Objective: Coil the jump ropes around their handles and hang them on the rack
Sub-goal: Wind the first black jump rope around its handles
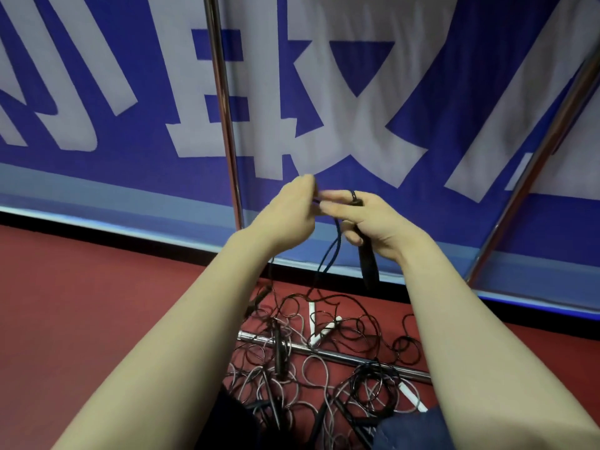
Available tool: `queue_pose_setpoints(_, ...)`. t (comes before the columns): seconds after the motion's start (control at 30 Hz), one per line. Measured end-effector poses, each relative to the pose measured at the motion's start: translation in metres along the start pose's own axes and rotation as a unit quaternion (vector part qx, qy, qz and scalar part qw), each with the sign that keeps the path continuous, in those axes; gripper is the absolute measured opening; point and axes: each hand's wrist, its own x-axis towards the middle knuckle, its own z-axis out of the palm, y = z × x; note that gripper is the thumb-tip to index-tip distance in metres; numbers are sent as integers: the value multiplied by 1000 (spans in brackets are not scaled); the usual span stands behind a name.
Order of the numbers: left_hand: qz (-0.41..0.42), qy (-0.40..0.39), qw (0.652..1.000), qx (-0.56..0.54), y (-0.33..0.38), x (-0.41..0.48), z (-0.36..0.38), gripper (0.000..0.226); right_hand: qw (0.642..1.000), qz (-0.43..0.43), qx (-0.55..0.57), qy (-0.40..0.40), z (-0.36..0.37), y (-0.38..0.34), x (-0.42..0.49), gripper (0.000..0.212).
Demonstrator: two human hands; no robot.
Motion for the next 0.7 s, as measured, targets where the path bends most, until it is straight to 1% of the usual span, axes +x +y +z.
queue_pose_setpoints(0.07,6,-1,999,-49,-7,-2,-4,21,998,6,-68,0,-1,2,-2,13)
queue_pose_setpoints(0.1,9,10,998,-67,-10,-3,-5,22,998,-1,-69,7,-2,2,-3,12)
queue_pose_setpoints(0.17,0,18,995,-97,-18,-8,-2,18,998,-37,-26,42,-4,-3,-1,18)
queue_pose_setpoints(0.2,-17,4,992,-125,-23,-9,4,13,996,-60,9,57,-4,-8,0,20)
queue_pose_setpoints(0.27,-53,-66,981,-175,-35,-15,20,9,985,-103,118,70,-3,-18,-1,19)
queue_pose_setpoints(0.3,-69,-117,976,-170,-44,-19,31,9,974,-120,176,72,-2,-23,-2,18)
queue_pose_setpoints(0.37,-96,-230,964,-87,-64,-29,52,12,955,-143,247,77,-3,-32,-5,15)
queue_pose_setpoints(0.4,-112,-275,954,-50,-74,-36,61,11,950,-148,263,80,-4,-33,-6,14)
queue_pose_setpoints(0.43,-129,-307,942,-38,-83,-42,69,11,948,-148,269,84,-5,-33,-6,14)
queue_pose_setpoints(0.5,-165,-328,928,-58,-88,-50,74,18,953,-131,251,104,-7,-26,-4,15)
queue_pose_setpoints(0.57,-193,-318,921,-114,-82,-49,70,24,965,-96,191,150,-11,-16,-1,16)
queue_pose_setpoints(0.63,-226,-305,905,-192,-69,-42,61,23,972,-45,104,206,-16,-4,1,11)
queue_pose_setpoints(0.67,-240,-293,898,-225,-61,-39,56,20,971,-12,76,224,-18,3,2,7)
queue_pose_setpoints(0.7,-250,-276,892,-256,-53,-36,51,18,970,28,64,233,-20,9,3,9)
